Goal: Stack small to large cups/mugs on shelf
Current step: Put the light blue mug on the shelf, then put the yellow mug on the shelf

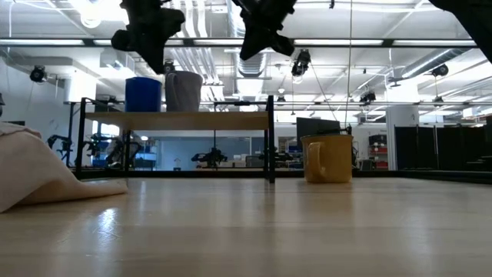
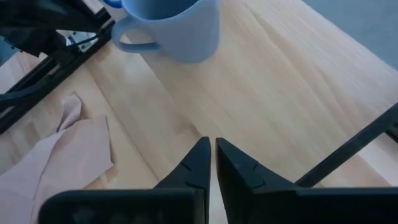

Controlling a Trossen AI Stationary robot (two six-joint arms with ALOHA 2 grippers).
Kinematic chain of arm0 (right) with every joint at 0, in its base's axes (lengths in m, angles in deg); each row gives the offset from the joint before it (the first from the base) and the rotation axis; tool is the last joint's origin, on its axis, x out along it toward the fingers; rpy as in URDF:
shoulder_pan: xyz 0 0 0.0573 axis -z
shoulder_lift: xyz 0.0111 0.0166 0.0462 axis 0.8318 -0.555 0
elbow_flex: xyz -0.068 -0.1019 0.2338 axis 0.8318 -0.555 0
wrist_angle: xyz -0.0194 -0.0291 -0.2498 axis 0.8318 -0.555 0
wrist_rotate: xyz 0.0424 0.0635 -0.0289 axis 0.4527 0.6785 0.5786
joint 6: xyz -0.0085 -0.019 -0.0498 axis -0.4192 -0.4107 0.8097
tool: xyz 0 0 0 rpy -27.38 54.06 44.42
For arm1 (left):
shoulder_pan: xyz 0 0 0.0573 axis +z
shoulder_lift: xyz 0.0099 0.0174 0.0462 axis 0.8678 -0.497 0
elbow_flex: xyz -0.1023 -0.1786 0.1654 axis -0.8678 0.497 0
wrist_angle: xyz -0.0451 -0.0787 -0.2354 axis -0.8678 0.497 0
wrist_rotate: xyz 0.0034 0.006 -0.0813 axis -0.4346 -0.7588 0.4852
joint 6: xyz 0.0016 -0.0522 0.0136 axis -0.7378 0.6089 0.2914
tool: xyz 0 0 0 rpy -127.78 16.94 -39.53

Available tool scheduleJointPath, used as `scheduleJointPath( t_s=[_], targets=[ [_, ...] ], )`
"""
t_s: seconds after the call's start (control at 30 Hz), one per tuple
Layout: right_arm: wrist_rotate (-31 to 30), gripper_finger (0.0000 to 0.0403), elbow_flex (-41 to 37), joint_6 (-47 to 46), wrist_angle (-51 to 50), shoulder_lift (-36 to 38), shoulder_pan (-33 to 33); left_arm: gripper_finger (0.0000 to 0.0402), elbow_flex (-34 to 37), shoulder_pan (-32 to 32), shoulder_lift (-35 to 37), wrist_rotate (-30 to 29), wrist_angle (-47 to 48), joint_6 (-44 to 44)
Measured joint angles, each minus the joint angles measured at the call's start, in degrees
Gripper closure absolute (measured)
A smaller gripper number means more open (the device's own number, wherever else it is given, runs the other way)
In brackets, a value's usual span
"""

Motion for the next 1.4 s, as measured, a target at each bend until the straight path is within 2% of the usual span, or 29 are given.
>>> scheduleJointPath(
  t_s=[0.37, 0.77, 0.87, 0.97, 1.1, 1.17, 1.27, 1.4],
  targets=[
    [-0.17, 0.0385, 0.09, -0.2, -0.13, 0.0, -1.29, 0.04, -0.01, 0.0, -3.21, -0.95, -4.97, -1.49],
    [-0.22, 0.0385, 0.09, -0.2, -0.74, 0.02, -1.5, 0.04, -0.05, 0.28, -1.02, -4.53, -3.99, -1.0],
    [-0.57, 0.0385, 0.12, -0.15, -3.21, 0.24, -1.47, 0.04, -0.05, 0.26, 0.19, -2.03, -3.99, -0.32],
    [-4.32, 0.0382, 0.12, 0.61, -9.69, 0.79, -1.52, 0.04, -0.09, -0.4, 2.3, 3.24, -4.38, 0.71],
    [-12.56, 0.0358, 0.12, 0.83, -24.86, 1.72, -1.52, 0.04, -0.06, -2.95, 6.06, 5.69, -7.67, 2.12],
    [-16.51, 0.0339, -0.96, 0.47, -26.13, 2.78, -1.56, 0.04, 0.11, -4.32, 8.36, 5.74, -11.07, 2.12],
    [-12.5, 0.0304, -5.46, -1.51, -24.1, 7.16, -1.59, 0.04, 0.19, -5.88, 11.25, 5.84, -16.01, 2.08],
    [-13.67, 0.0257, -12.92, -8.0, -25.91, 13.05, -2.33, 0.04, 0.25, -6.14, 13.61, 5.83, -17.39, 1.61]
  ],
)
